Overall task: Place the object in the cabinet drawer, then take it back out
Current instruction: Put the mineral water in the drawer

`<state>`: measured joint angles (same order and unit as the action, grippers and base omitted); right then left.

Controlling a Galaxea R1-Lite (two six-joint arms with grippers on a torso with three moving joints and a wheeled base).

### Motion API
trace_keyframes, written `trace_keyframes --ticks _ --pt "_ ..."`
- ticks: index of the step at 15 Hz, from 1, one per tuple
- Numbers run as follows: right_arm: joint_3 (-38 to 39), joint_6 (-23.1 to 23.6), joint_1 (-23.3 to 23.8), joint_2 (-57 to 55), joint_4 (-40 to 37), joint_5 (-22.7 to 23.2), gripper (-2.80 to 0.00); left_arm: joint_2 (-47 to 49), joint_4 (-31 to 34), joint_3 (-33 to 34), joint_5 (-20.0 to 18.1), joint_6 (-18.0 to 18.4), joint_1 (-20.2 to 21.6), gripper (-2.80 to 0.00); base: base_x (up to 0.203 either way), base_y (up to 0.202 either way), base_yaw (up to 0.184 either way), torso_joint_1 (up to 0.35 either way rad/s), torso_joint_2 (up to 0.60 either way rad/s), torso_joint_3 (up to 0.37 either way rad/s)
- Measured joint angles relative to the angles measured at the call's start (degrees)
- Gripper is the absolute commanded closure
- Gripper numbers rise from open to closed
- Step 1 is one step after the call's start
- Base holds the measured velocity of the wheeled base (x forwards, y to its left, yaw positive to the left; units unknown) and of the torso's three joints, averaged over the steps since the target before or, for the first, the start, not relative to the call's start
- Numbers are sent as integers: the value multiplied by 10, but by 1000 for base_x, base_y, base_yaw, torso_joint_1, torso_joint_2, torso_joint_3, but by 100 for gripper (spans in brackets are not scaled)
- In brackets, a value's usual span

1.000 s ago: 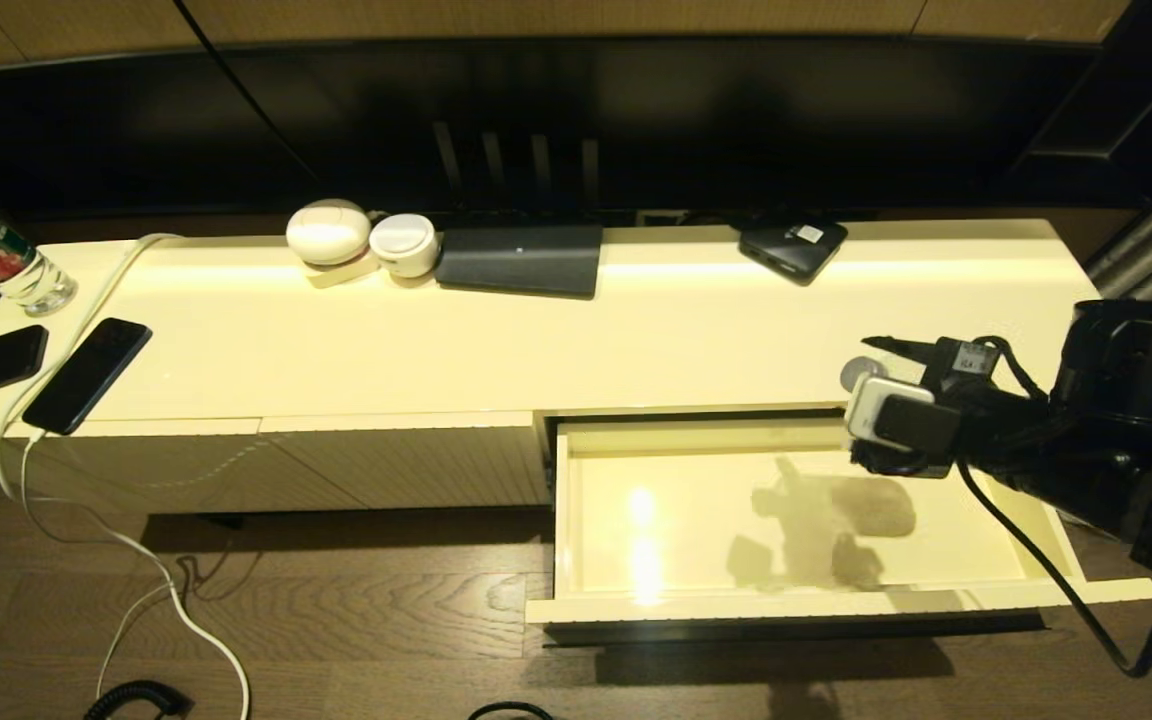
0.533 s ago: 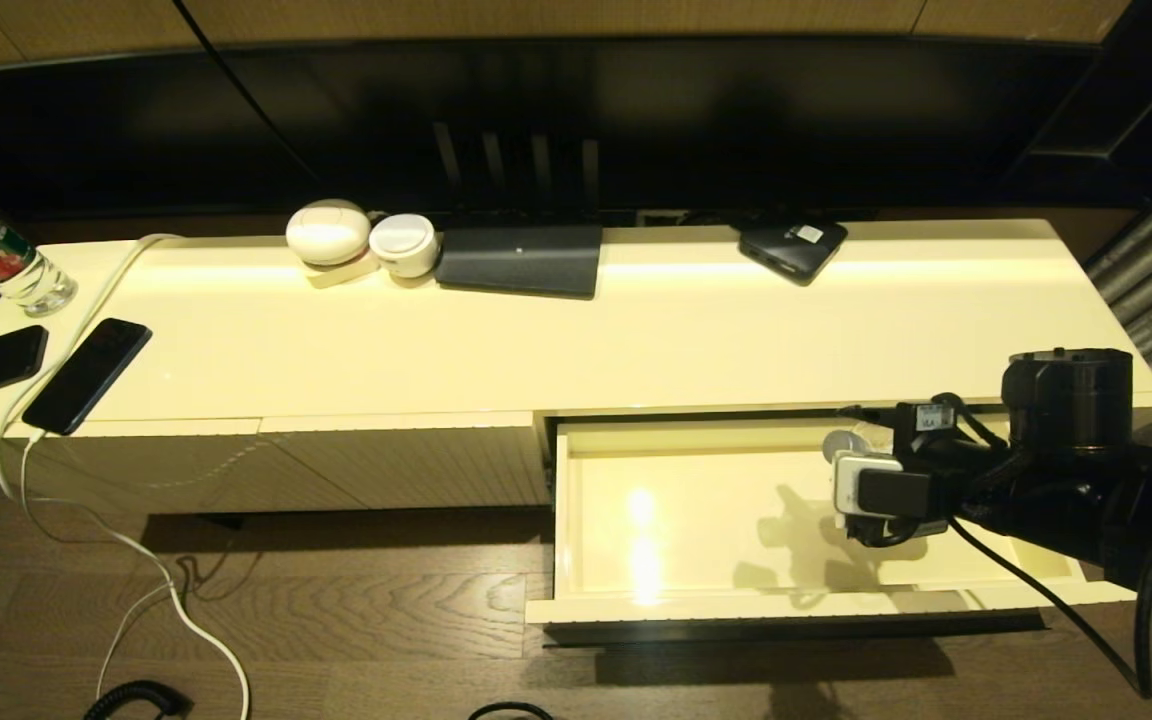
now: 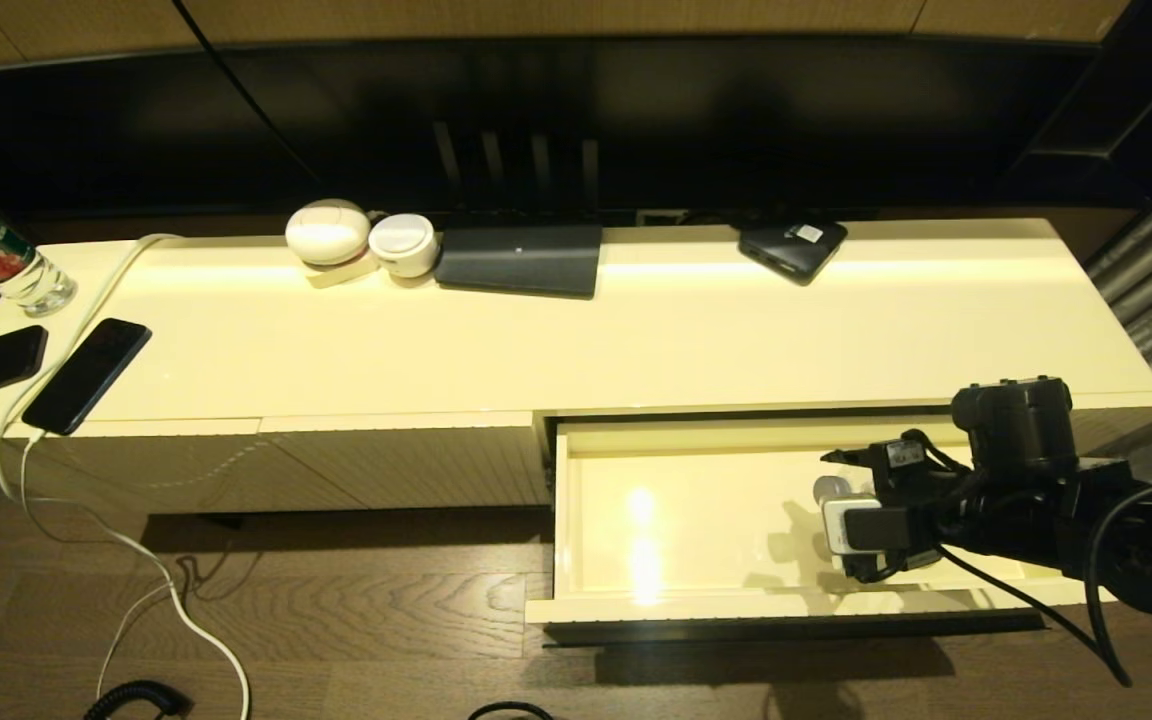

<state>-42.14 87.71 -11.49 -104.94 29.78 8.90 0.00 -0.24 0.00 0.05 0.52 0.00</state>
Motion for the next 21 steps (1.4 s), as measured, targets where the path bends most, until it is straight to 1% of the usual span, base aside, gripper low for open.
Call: trace_keyframes --ticks 2,7,17,18,21 --pt "-7 21 11 -8 -17 3 0 0 0 0 0 0 0 0 0 0 0 0 0 0" --pt "-31 37 16 -34 -36 6 0 0 0 0 0 0 0 0 0 0 0 0 0 0" --pt "-63 30 8 -91 -51 -7 0 0 0 0 0 0 0 0 0 0 0 0 0 0" --pt "-63 28 8 -92 -50 -7 -280 0 0 0 0 0 0 0 0 0 0 0 0 0" --pt "-66 23 6 -94 -50 -11 -280 0 0 0 0 0 0 0 0 0 0 0 0 0"
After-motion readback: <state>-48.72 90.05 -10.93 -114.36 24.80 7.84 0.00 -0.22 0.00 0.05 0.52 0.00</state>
